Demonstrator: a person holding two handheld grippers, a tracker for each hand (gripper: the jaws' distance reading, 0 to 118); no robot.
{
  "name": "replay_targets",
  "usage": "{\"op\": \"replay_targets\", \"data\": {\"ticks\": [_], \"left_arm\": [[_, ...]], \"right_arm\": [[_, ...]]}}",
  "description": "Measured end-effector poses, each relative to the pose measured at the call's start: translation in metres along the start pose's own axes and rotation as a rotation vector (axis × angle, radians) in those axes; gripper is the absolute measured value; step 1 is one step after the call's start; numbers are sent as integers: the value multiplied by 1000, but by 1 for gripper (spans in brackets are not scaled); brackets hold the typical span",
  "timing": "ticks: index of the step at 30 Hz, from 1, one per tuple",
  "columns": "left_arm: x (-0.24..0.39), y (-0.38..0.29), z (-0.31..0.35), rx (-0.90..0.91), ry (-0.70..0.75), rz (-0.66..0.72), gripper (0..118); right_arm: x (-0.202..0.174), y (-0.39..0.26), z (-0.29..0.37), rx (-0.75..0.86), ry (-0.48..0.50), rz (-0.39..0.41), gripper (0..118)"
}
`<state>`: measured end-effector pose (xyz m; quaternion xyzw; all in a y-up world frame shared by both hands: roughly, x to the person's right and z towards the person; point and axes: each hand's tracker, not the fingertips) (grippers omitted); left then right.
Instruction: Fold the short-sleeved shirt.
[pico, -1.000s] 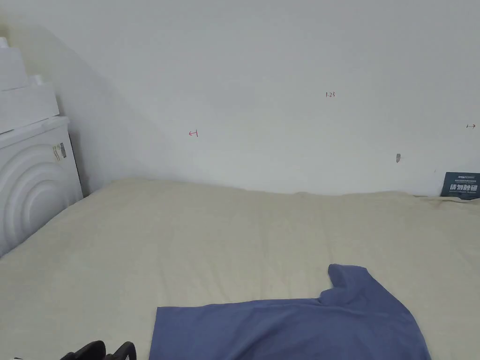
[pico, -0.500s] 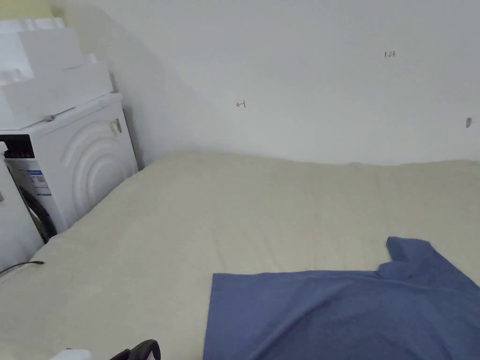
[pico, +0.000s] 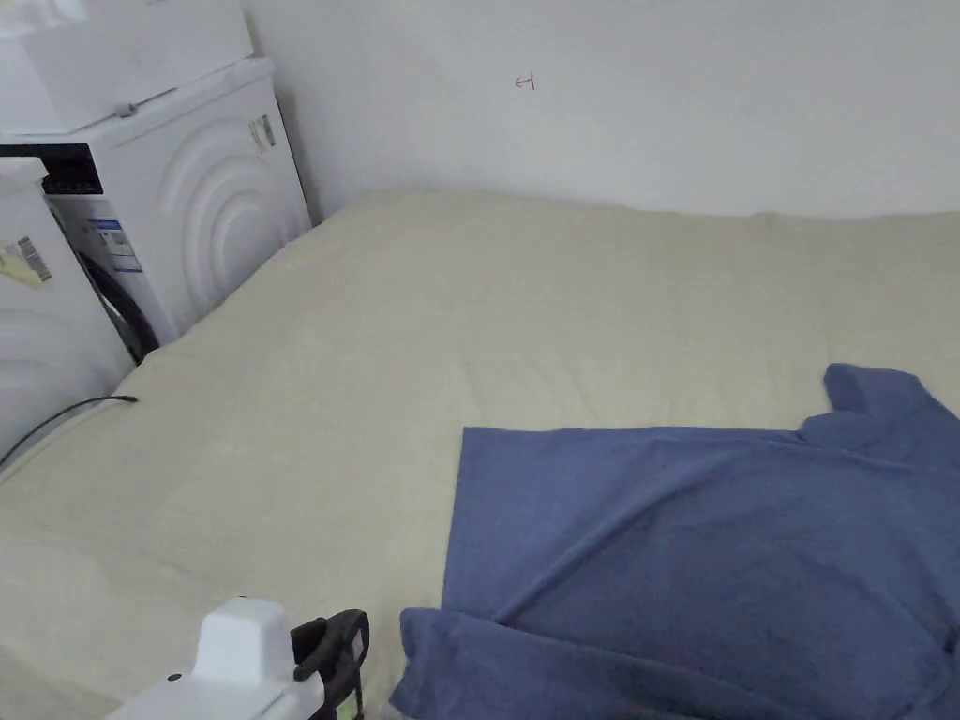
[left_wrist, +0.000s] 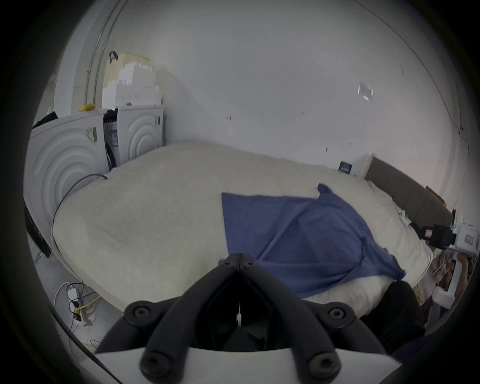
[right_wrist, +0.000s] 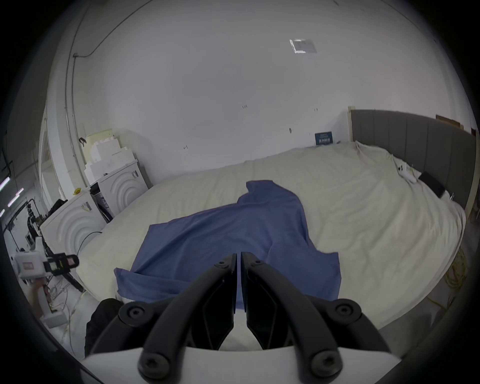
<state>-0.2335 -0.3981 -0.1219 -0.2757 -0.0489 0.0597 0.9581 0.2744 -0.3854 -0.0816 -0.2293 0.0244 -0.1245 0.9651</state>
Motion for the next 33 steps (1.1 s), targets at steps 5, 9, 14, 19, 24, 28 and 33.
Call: {"op": "replay_targets", "data": {"ticks": [5,9,14,19,24,28,33], "left_arm": [[-1,-16,-43,-126,3,-73,67],[-2,-28,-78,-219,-1,-117,70],[-3,-34,-110,-339,-58,-117,70],[0,-29,-129,-416,-76,-153,70],[6,-36,-147,-502,-77,-181,51],[1,-33,-145,-500,-92,-141,12],[3,-33,-145,-505,-98,-162,7]], "right_arm": [[0,-1,-2,-26,-19,19,4],[2,0,-5,-33,-19,10,4],[6,0,-7,-45,-33,10,4],[11,-3,-12,-58,-44,-11,4],[11,-7,-15,-82,-63,5,4],[18,-13,-17,-103,-77,11,4],[44,-27,-36,-211,-164,79,39]]}}
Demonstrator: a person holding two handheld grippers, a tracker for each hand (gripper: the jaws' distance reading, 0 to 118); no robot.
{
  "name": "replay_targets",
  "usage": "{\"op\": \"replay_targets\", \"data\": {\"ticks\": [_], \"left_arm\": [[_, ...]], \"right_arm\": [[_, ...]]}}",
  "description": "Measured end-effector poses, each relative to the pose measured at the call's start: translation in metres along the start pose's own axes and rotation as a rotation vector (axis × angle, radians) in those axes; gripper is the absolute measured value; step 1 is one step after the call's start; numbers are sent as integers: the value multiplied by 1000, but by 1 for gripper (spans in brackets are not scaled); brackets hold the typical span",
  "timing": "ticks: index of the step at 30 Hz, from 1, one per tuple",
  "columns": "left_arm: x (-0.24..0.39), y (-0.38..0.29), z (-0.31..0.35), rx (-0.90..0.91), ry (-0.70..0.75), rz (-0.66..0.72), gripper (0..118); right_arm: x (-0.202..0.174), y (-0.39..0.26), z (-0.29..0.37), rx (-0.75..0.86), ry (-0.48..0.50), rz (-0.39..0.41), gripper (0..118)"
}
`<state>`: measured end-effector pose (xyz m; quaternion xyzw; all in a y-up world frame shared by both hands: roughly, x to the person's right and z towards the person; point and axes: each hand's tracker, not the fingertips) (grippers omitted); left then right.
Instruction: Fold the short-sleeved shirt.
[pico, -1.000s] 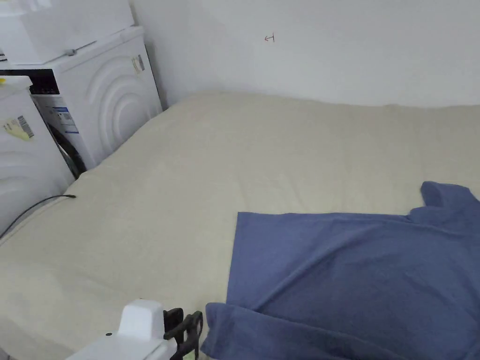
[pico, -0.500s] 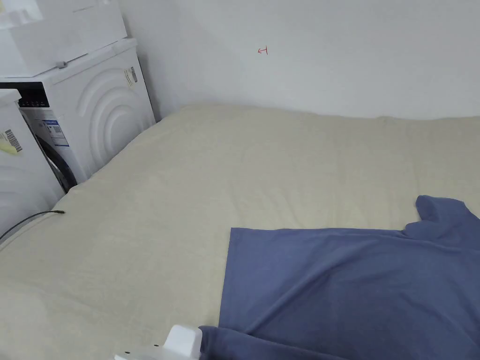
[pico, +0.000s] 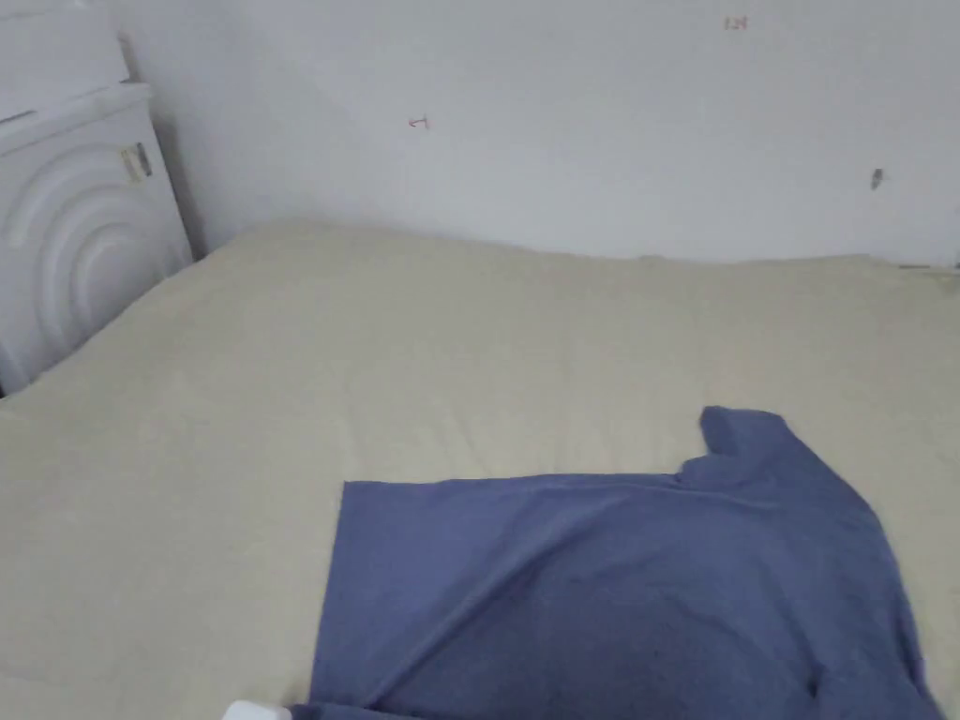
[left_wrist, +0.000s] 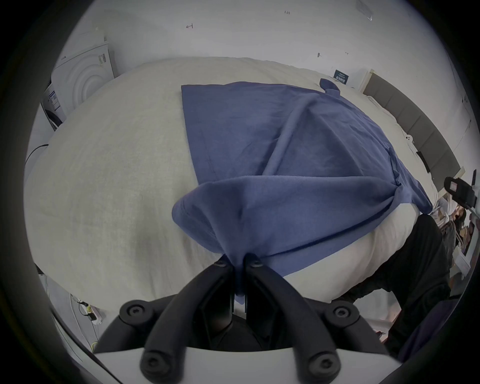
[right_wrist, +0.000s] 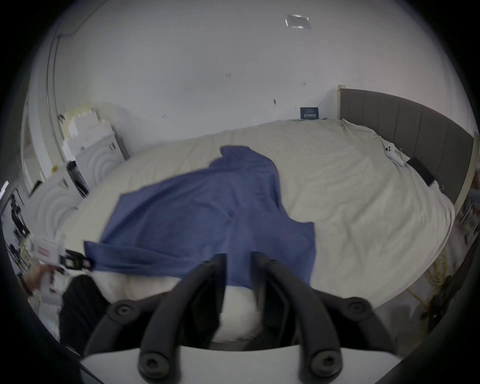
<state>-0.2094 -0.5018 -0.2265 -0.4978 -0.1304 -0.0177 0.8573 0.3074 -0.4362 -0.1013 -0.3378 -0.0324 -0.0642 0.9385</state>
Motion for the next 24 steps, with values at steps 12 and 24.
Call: {"op": "replay_targets", "data": {"ticks": [12,24], "left_arm": [[1,2,-5,-28,-2,18,6],[5,0,-1,-22,13,2,6]], "right_arm": [[81,0,-99,-349,-29,4,79],[71,10,-88,-302,23,-60,9]]}}
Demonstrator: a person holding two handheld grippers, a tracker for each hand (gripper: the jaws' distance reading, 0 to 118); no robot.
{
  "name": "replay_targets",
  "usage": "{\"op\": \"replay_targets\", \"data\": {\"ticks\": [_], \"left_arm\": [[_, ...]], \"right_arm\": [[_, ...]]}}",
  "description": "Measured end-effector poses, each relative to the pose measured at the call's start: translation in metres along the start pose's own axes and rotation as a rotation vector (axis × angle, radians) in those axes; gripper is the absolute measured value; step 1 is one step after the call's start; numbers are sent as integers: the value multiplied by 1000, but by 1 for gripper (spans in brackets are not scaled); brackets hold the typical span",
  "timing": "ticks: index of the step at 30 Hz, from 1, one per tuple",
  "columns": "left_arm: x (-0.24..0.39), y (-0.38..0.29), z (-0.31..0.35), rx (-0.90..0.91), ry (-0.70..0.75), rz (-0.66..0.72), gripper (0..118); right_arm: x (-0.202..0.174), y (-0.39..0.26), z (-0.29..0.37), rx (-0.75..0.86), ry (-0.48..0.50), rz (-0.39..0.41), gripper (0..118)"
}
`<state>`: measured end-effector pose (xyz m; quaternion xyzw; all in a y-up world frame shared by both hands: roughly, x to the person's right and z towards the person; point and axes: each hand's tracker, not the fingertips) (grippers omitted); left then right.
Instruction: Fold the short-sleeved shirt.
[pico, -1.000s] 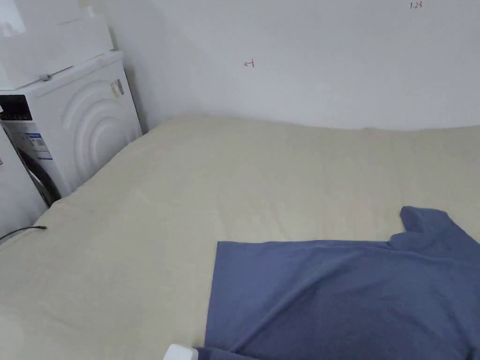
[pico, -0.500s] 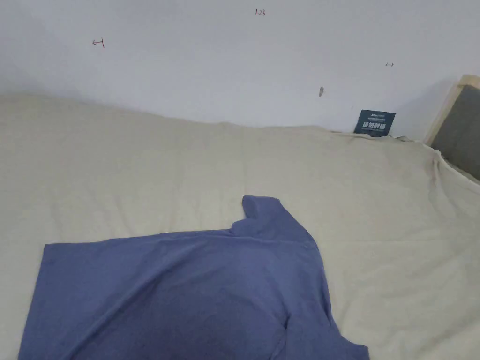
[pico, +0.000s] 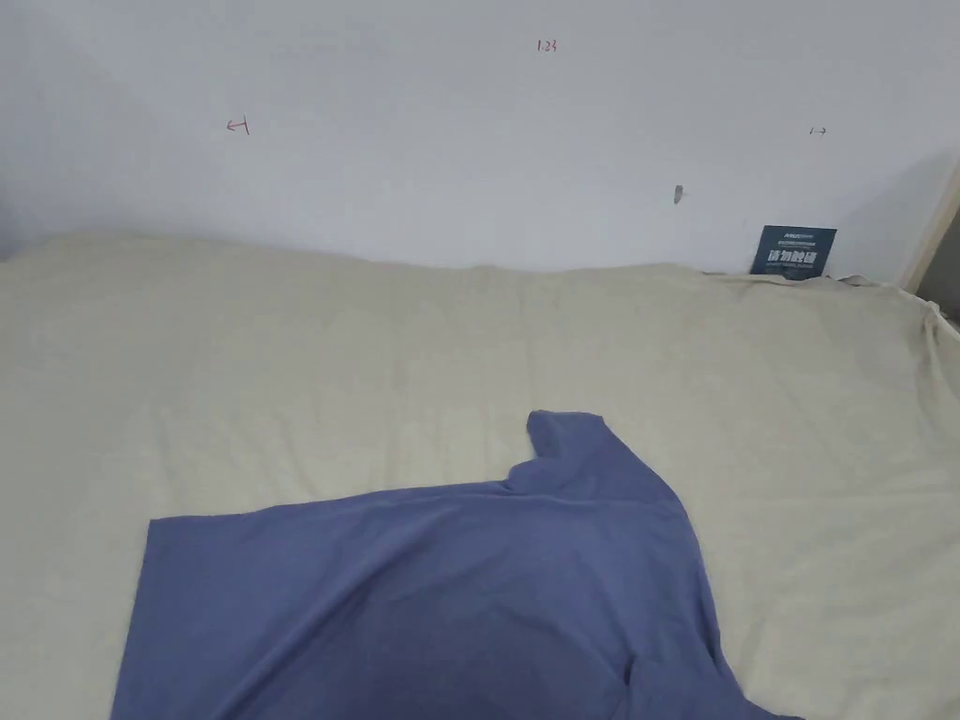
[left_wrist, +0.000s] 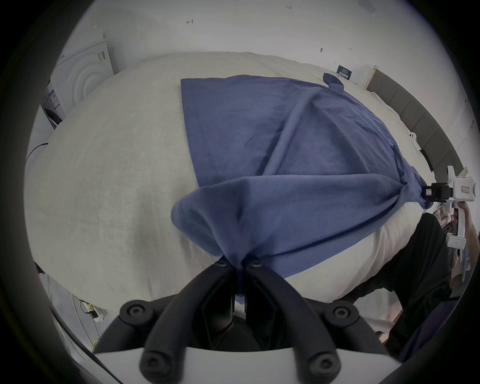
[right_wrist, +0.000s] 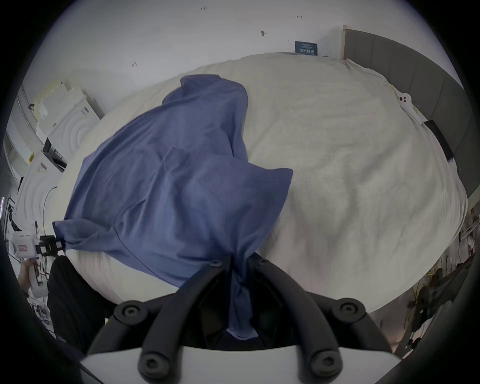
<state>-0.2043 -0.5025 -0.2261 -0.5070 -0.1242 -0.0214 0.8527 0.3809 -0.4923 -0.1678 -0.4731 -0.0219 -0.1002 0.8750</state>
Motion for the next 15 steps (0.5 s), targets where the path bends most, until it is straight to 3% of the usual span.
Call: {"op": "replay_targets", "data": {"ticks": [6,10,15], "left_arm": [[0,8,25,55,-34,50,5],[-11,30,42,124,-84,127,5],[-25,72,44,181,-80,167,5]], "right_arm": [[-7,16,29,88,38,-17,8],[-11,56,46,160,117,-55,8],[-30,122,35,196,122,-41,8]]}}
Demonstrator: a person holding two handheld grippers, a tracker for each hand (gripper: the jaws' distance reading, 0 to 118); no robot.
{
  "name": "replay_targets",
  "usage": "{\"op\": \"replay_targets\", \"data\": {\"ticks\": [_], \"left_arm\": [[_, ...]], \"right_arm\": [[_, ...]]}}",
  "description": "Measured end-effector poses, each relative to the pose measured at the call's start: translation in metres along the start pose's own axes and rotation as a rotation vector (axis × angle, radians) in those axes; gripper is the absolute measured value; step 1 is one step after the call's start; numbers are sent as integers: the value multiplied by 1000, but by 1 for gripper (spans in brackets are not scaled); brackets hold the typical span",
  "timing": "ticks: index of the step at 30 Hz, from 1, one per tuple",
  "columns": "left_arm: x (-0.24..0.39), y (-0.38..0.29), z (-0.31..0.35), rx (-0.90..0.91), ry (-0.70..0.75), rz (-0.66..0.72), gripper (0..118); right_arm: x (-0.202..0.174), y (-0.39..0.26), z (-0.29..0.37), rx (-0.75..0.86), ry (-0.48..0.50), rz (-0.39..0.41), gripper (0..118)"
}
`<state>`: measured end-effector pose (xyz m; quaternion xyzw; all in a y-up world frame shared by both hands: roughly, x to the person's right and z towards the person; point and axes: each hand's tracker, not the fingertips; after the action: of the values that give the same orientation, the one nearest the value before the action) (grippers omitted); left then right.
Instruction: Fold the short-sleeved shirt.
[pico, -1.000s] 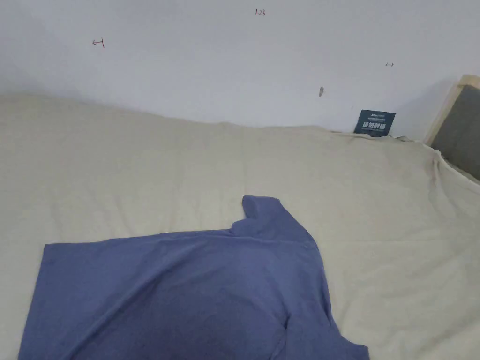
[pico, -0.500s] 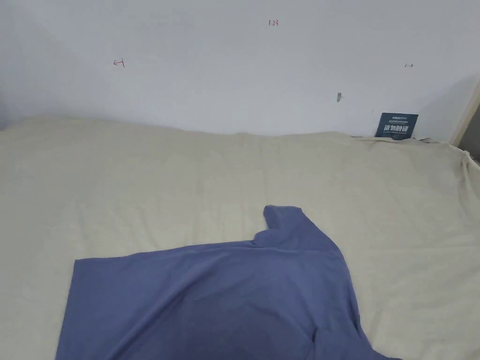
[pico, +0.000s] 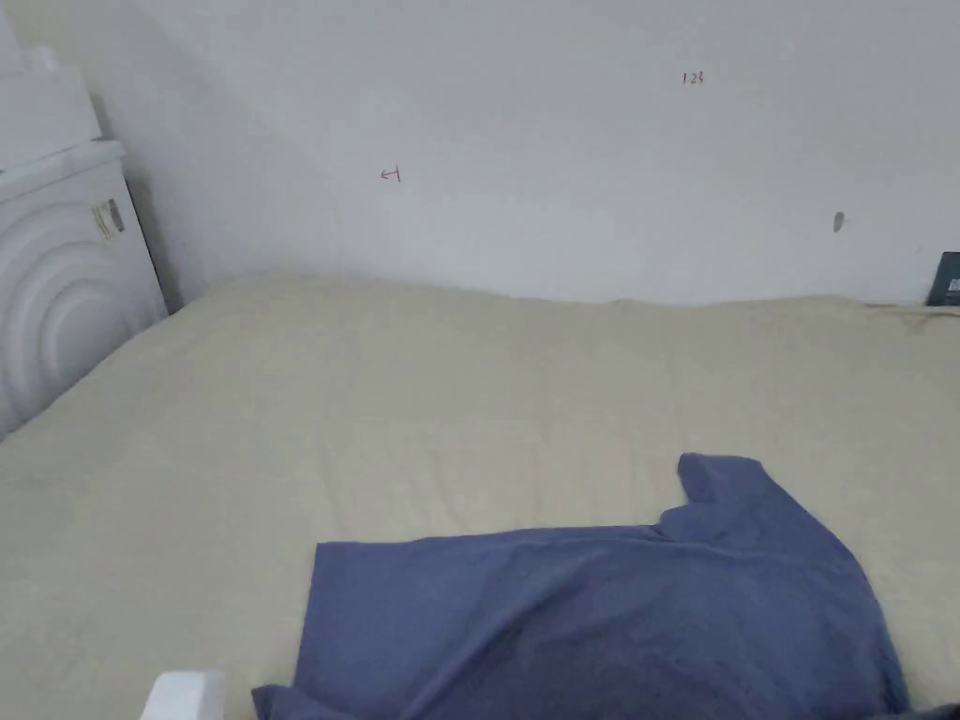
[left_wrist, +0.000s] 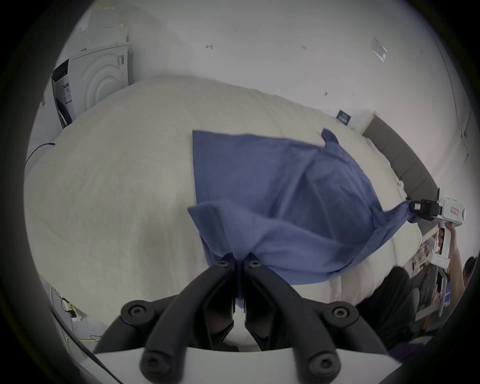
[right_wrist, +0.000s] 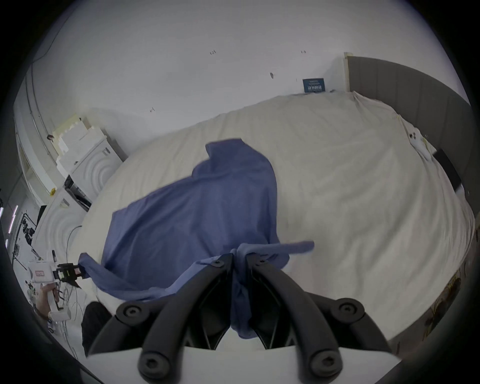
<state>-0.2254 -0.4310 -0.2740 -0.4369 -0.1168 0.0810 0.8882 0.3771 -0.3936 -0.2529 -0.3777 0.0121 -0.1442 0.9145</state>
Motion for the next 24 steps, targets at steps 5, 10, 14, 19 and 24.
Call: {"op": "replay_targets", "data": {"ticks": [5,10,14,19,24], "left_arm": [[-9,44,-27,26,33,23,5],[-14,82,-66,49,60,59,5],[-18,101,-98,25,76,59,5],[-24,101,-132,-50,130,57,17],[-31,98,-79,159,190,42,88]], "right_arm": [[-12,54,-44,13,-14,-29,8],[-24,86,-98,-25,-51,-30,8],[-21,91,-140,-103,-97,-33,8],[-13,79,-173,-157,-154,-80,14],[-10,73,-120,86,-186,29,70]]}}
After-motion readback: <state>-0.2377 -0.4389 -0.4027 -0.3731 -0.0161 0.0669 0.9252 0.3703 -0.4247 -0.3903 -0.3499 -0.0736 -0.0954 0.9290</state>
